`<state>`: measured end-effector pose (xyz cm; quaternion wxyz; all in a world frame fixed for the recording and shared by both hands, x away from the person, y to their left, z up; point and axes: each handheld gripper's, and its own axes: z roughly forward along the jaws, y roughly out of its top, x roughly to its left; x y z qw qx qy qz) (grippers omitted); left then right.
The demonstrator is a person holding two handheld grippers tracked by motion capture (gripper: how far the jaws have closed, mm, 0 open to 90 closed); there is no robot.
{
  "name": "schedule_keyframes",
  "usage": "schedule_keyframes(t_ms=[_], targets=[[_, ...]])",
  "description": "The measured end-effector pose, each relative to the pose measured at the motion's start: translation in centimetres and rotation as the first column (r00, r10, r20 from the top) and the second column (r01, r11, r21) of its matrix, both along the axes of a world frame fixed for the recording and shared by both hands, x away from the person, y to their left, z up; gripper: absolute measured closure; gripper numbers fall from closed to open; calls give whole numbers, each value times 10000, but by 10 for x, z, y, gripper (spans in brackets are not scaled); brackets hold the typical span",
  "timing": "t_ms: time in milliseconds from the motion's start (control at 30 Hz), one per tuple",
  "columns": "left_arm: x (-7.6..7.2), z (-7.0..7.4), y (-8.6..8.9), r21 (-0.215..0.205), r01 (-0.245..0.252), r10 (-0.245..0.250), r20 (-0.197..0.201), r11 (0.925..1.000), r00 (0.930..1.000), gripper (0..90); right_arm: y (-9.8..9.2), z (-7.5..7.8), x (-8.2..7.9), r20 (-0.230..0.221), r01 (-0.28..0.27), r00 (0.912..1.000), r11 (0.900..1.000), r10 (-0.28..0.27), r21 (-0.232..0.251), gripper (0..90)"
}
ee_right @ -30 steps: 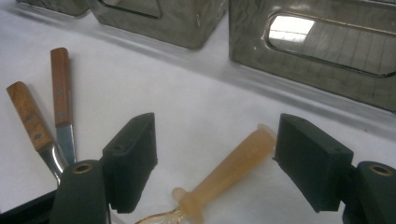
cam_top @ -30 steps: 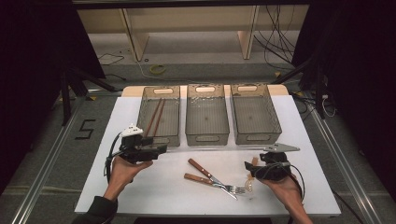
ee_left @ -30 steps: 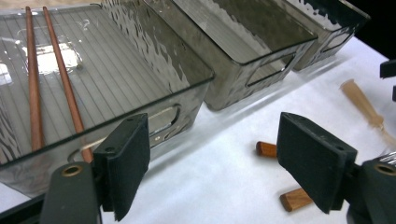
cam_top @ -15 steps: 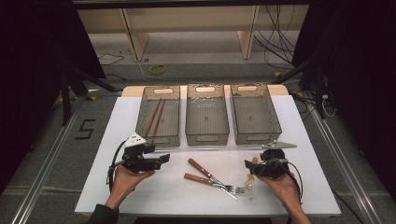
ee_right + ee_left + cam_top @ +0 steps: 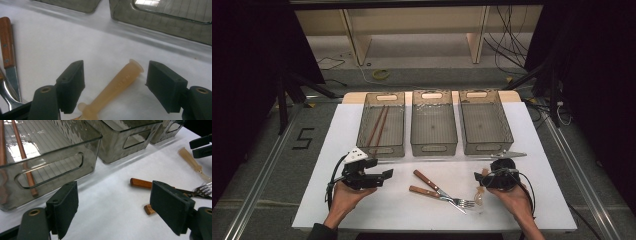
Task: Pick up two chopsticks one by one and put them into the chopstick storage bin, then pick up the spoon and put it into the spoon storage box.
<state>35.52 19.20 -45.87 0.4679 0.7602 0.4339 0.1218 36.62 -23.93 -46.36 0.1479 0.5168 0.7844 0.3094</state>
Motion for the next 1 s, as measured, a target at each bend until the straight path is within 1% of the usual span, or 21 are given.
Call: schedule_keyframes(t_ms=[133,200,300,333,400,600,633,667,700,767,900,1000], targets=[[-4,-2,1,68,-18,18,47,10000,10000,222,3,-3,0,-138,-43,9999,9997,40,-249,315],[-5,-2,2,78,-33,33,78,10000,10000,222,3,-4,1,-183,1,9998,9996,-6,-266,320],[-8,-3,4,-39,-69,70,137,10000,9999,222,3,-4,2,-226,29,9997,9995,-36,-307,334],[-9,-3,4,-7,-57,57,151,10000,9999,221,3,-5,2,-260,23,9997,9993,-33,-364,339],[-10,-4,5,-64,-84,85,133,9999,9999,220,5,-8,4,-390,8,9992,9989,-26,-464,346],[-10,-6,4,10,-41,41,81,10000,10000,219,7,-12,8,-528,10,9986,9965,-54,-833,375],[-10,-6,4,75,23,-24,75,10000,10000,219,7,-13,8,-557,-19,9984,9960,-31,-896,382],[-10,-7,3,39,25,-25,70,10000,10000,219,8,-13,8,-508,-49,9987,9951,-1,-986,397],[-10,-7,2,73,114,-114,68,9999,9999,219,8,-13,8,-499,-67,9988,9954,19,-959,417],[-11,-8,1,74,147,-148,75,9999,9999,219,7,-13,9,-464,-40,9989,9942,-11,-1078,465],[-11,-8,1,132,246,-247,127,9996,9996,220,9,-12,9,-465,-155,9989,9910,94,-1328,484],[-12,-8,1,163,278,-281,163,9995,9995,222,9,-12,10,-533,-182,9985,9904,110,-1372,522]])
